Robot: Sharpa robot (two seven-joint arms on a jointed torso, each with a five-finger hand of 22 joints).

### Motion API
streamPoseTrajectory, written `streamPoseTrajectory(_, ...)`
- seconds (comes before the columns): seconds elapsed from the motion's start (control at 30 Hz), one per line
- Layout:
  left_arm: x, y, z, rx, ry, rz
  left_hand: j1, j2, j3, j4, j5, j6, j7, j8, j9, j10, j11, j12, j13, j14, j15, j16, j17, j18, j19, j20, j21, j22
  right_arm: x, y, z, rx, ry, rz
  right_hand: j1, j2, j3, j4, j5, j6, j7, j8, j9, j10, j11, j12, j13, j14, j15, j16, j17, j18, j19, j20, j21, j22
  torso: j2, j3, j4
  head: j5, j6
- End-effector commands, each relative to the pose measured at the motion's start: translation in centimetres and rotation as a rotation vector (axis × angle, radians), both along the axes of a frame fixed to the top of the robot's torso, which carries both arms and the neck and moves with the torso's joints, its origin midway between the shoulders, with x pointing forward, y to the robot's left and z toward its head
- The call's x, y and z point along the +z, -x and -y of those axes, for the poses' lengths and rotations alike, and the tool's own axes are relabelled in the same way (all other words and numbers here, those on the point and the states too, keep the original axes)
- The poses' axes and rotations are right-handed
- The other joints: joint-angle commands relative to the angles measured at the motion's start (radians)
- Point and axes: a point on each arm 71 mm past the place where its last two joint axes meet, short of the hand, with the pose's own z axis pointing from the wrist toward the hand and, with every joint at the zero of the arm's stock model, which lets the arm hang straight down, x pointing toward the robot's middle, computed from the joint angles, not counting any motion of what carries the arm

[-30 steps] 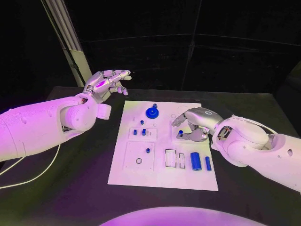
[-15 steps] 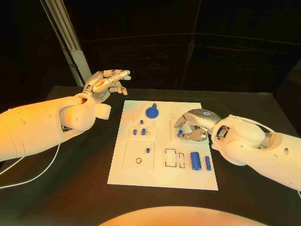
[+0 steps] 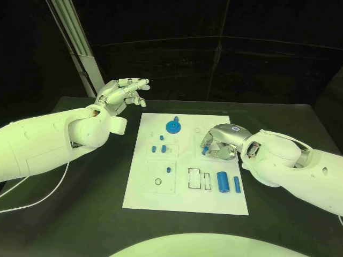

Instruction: Assemble the parts on the task board

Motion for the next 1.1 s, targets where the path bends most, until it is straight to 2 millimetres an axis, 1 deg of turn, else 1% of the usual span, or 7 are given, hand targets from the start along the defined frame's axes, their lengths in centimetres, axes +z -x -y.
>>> streamPoseTrajectory(0.03, 0.09, -0.01, 0.13, -0.013, 0.002, -0.002, 0.002, -0.006, -0.007, -0.001, -0.004, -0.007, 0.001, 0.005, -0.001, -0.006, -0.001, 0.007, -0.002, -0.007, 0.003, 0.006, -0.002, 0.012, -0.005, 0.0, 0.006, 0.002, 0.0, -0.01, -0.13, 0.011, 0.017, -0.004, -0.003, -0.012, 0.01, 0.002, 0.0, 0.009, -0.002, 0.004, 0.001, 0.008, 0.001, 0.0, -0.002, 0.005, -0.003, 0.006, -0.001, -0.001, 0.006, -0.001, 0.006, 0.0, -0.002, -0.0003, 0.0022, -0.002, 0.0)
streamPoseTrajectory(0.33, 0.03, -0.03, 0.14, -0.014, -0.002, -0.009, 0.003, -0.005, -0.006, -0.001, -0.004, -0.007, 0.001, 0.005, 0.0, -0.005, -0.001, 0.007, -0.002, -0.007, 0.003, 0.006, -0.002, 0.012, -0.006, 0.0, 0.006, 0.002, -0.17, -0.11, -0.3, 0.016, 0.023, -0.012, -0.005, -0.018, 0.028, 0.003, 0.0, 0.018, -0.003, 0.002, 0.0, 0.017, -0.001, -0.004, -0.001, 0.004, -0.004, 0.009, 0.0, -0.002, 0.005, -0.002, 0.008, 0.002, -0.002, -0.0016, 0.0047, -0.005, -0.003)
streamPoseTrajectory(0.57, 0.0, -0.03, 0.16, -0.014, -0.004, -0.013, 0.004, -0.004, -0.006, -0.001, -0.004, -0.007, 0.001, 0.006, 0.0, -0.005, -0.001, 0.008, -0.002, -0.007, 0.003, 0.006, -0.002, 0.013, -0.006, 0.0, 0.007, 0.002, -0.44, -0.34, -0.13, 0.007, 0.041, -0.018, -0.003, -0.023, 0.048, 0.0, 0.0, 0.026, 0.0, -0.001, -0.001, 0.03, -0.001, -0.006, -0.001, 0.003, -0.005, 0.012, 0.001, -0.002, 0.005, -0.002, 0.01, 0.004, -0.004, -0.0029, 0.0067, -0.008, -0.006)
streamPoseTrajectory(0.67, 0.0, -0.03, 0.18, -0.016, -0.004, -0.014, 0.004, -0.004, -0.006, -0.001, -0.004, -0.007, 0.001, 0.006, 0.0, -0.005, -0.001, 0.008, -0.002, -0.007, 0.003, 0.006, -0.002, 0.013, -0.006, 0.0, 0.007, 0.002, -0.53, -0.38, -0.16, 0.007, 0.049, -0.023, -0.004, -0.026, 0.059, -0.001, 0.0, 0.031, 0.001, -0.002, -0.001, 0.042, -0.002, -0.006, 0.0, 0.003, -0.006, 0.015, 0.002, -0.002, 0.005, -0.003, 0.011, 0.006, -0.004, -0.003, 0.0077, -0.008, -0.005)
streamPoseTrajectory(0.8, -0.01, -0.05, 0.16, -0.015, -0.004, -0.015, 0.004, -0.004, -0.006, -0.001, -0.004, -0.007, 0.001, 0.006, 0.0, -0.005, -0.001, 0.008, -0.002, -0.007, 0.003, 0.006, -0.002, 0.013, -0.006, 0.0, 0.007, 0.002, -0.58, -0.37, -0.27, 0.009, 0.055, -0.028, -0.005, -0.028, 0.065, -0.001, -0.001, 0.035, 0.0, -0.002, -0.001, 0.051, -0.003, -0.005, 0.001, 0.003, -0.006, 0.017, 0.004, -0.003, 0.006, -0.004, 0.013, 0.008, -0.005, -0.002, 0.0076, -0.01, -0.006)
streamPoseTrajectory(0.97, -0.02, -0.06, 0.15, -0.015, -0.005, -0.016, 0.004, -0.004, -0.006, -0.001, -0.004, -0.007, 0.001, 0.006, 0.0, -0.005, -0.001, 0.008, -0.002, -0.007, 0.003, 0.006, -0.002, 0.013, -0.006, 0.0, 0.007, 0.002, -0.56, -0.38, -0.36, 0.01, 0.052, -0.024, -0.005, -0.028, 0.067, -0.002, -0.001, 0.036, 0.0, -0.002, -0.001, 0.053, -0.004, -0.005, 0.001, 0.003, -0.007, 0.018, 0.004, -0.003, 0.006, -0.004, 0.013, 0.008, -0.005, -0.0027, 0.0085, -0.011, -0.006)
streamPoseTrajectory(1.1, -0.03, -0.06, 0.15, -0.015, -0.005, -0.016, 0.004, -0.004, -0.006, -0.001, -0.004, -0.007, 0.001, 0.006, 0.0, -0.005, -0.001, 0.008, -0.002, -0.007, 0.003, 0.006, -0.002, 0.013, -0.006, 0.0, 0.007, 0.002, -0.33, -0.39, -0.45, 0.01, 0.028, -0.002, -0.007, -0.027, 0.075, -0.001, -0.002, 0.044, -0.001, -0.001, 0.0, 0.061, -0.005, -0.006, 0.001, 0.003, -0.008, 0.021, 0.007, -0.003, 0.007, -0.005, 0.015, 0.01, -0.005, -0.0025, 0.0076, -0.011, -0.006)
